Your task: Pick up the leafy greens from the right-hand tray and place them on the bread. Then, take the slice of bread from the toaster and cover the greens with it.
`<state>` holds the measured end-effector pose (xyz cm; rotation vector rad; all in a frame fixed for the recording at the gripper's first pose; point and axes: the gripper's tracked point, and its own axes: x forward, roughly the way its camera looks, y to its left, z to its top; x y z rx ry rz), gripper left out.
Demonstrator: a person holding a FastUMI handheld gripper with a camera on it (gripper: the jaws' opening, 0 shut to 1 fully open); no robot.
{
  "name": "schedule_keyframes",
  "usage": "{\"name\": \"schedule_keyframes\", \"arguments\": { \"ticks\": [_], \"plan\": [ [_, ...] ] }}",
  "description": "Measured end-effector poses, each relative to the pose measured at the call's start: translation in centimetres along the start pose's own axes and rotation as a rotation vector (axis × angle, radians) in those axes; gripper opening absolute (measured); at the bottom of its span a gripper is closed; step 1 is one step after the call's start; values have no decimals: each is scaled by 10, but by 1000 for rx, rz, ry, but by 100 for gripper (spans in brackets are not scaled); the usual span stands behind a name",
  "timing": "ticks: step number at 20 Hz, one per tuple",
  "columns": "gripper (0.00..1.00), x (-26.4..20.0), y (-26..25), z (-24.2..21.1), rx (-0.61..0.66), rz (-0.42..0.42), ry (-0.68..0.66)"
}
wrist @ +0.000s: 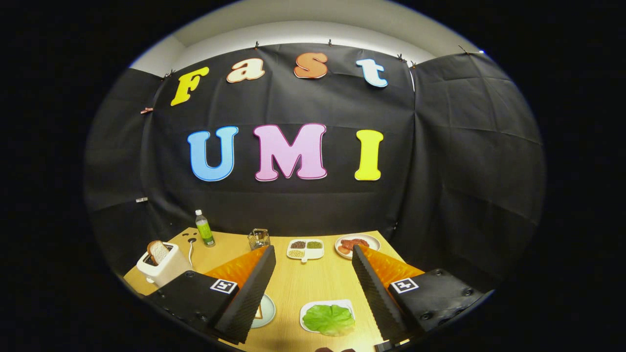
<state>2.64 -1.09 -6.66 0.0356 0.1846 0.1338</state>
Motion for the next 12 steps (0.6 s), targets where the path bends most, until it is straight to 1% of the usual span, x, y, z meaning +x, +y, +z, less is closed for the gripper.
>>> {"name": "schedule_keyframes", "arguments": {
  "ticks": [8,10,12],
  "plan": [
    [98,25,-11,-55,-14,23,131],
    [98,33,-13,-75,-18,36,179],
    [98,42,-11,-103,-27,69,250]
  ]
}}
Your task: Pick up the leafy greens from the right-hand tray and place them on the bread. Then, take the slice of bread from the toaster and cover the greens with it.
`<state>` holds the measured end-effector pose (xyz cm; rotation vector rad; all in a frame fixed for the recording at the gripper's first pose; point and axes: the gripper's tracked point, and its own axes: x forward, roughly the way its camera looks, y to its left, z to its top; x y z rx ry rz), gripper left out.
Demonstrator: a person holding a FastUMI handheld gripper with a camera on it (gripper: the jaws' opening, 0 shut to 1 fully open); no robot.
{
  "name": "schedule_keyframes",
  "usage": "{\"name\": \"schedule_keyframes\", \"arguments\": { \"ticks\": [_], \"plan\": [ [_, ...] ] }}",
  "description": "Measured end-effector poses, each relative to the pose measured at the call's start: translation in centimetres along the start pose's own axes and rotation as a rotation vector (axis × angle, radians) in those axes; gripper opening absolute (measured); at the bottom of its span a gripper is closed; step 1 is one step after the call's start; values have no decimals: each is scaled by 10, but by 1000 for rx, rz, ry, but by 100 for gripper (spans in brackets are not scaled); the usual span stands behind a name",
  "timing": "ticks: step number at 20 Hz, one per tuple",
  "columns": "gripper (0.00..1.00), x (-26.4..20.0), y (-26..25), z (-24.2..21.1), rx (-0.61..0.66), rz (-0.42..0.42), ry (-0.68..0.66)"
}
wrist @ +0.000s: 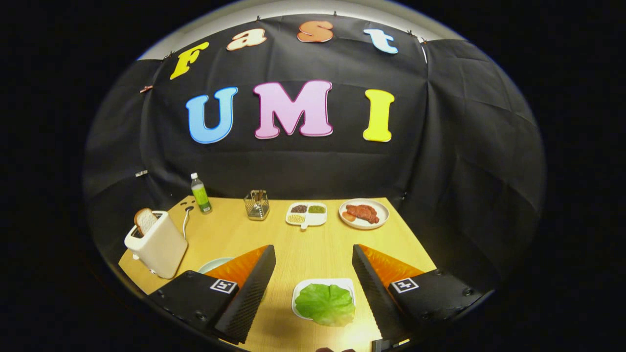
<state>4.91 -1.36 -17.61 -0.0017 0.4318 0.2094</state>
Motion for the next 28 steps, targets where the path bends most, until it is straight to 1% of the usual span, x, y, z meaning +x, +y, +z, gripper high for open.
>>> {"name": "schedule_keyframes", "arguments": {
  "ticks": [2,7,11,15,20,22,23,24,27,28],
  "plan": [
    [98,12,3,-20,-13,40,53],
    [98,48,-8,-82,-55,72,202],
    [98,71,-26,-138,-49,69,354],
    [98,80,-43,-179,-44,54,463],
    [97,81,-51,-201,-53,63,516],
    [90,81,-50,-207,-58,80,537],
    [85,79,-50,-211,-67,82,555],
    [83,82,-50,-210,-76,81,538],
    [82,81,-50,-211,-91,82,540],
    [82,82,-48,-211,-94,95,537]
  ]
}}
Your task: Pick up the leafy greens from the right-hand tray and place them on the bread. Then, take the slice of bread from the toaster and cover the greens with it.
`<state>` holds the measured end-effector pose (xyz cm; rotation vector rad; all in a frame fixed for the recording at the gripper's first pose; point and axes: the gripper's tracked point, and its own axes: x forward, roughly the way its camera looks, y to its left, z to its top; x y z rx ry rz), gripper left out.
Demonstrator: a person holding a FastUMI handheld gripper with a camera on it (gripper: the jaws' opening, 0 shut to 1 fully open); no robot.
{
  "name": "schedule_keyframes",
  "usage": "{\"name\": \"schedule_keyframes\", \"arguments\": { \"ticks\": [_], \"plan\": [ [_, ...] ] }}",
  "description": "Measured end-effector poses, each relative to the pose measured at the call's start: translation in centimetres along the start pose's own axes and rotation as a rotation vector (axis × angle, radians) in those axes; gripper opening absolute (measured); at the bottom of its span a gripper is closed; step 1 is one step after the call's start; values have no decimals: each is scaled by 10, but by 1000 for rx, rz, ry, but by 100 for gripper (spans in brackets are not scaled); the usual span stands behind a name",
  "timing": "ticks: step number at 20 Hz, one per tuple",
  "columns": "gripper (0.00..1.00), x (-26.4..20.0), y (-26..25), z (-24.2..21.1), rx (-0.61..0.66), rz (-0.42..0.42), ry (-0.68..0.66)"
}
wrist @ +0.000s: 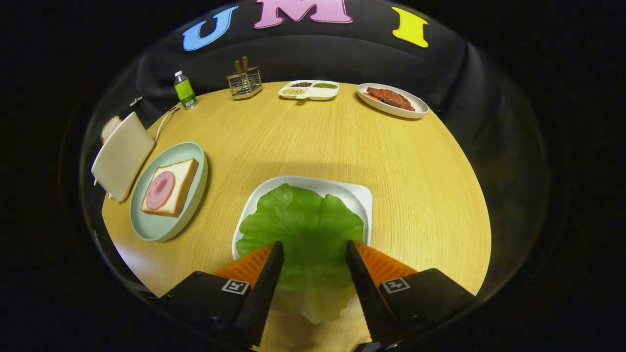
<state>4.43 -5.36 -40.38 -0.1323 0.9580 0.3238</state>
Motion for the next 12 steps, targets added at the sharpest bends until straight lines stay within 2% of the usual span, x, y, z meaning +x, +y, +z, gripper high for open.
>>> {"name": "schedule_keyframes", "arguments": {
  "ticks": [1,3,4,5,6,7,8,11,12],
  "plan": [
    [78,-1,0,-1,-2,1,-3],
    [76,0,0,0,-8,8,10],
    [68,0,-1,1,-7,8,13],
    [48,0,-3,1,-9,8,10],
    [44,1,-5,3,-11,8,8],
    [25,1,-6,2,-9,10,5],
    [18,0,-5,2,-16,22,5],
    [7,1,-7,2,7,38,17],
    [7,0,-7,3,22,38,23]
  ]
}}
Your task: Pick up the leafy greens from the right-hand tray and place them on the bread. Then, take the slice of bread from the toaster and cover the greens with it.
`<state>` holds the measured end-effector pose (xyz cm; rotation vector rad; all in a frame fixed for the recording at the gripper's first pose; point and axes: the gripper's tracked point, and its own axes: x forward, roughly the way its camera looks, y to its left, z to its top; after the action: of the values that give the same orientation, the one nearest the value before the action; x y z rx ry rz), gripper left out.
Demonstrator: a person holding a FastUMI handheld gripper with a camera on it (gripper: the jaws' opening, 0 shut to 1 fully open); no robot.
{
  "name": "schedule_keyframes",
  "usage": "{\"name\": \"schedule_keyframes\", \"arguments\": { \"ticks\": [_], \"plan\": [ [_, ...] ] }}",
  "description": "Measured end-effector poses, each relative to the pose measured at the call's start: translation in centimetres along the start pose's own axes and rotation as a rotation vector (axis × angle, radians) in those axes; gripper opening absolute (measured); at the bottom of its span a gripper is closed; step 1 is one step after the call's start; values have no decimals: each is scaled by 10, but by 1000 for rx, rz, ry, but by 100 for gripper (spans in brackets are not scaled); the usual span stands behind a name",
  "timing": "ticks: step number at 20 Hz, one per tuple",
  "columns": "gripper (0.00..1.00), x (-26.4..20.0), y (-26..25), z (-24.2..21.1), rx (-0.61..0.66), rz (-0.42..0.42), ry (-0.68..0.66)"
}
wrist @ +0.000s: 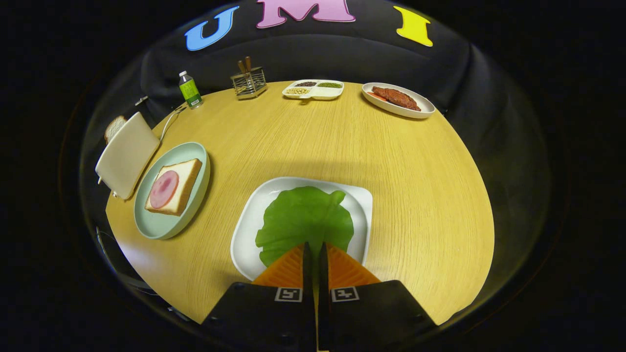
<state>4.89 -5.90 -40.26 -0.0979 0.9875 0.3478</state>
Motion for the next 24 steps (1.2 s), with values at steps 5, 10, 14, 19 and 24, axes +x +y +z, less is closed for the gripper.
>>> {"name": "schedule_keyframes", "arguments": {
  "ticks": [5,10,14,19,24],
  "plan": [
    [7,-16,2,8,49,-29,-13],
    [7,-52,27,34,-46,-53,-81],
    [7,-72,63,58,-53,-46,-120],
    [7,-85,115,92,-70,-27,-173],
    [7,-81,171,108,-103,24,-183]
  ]
}}
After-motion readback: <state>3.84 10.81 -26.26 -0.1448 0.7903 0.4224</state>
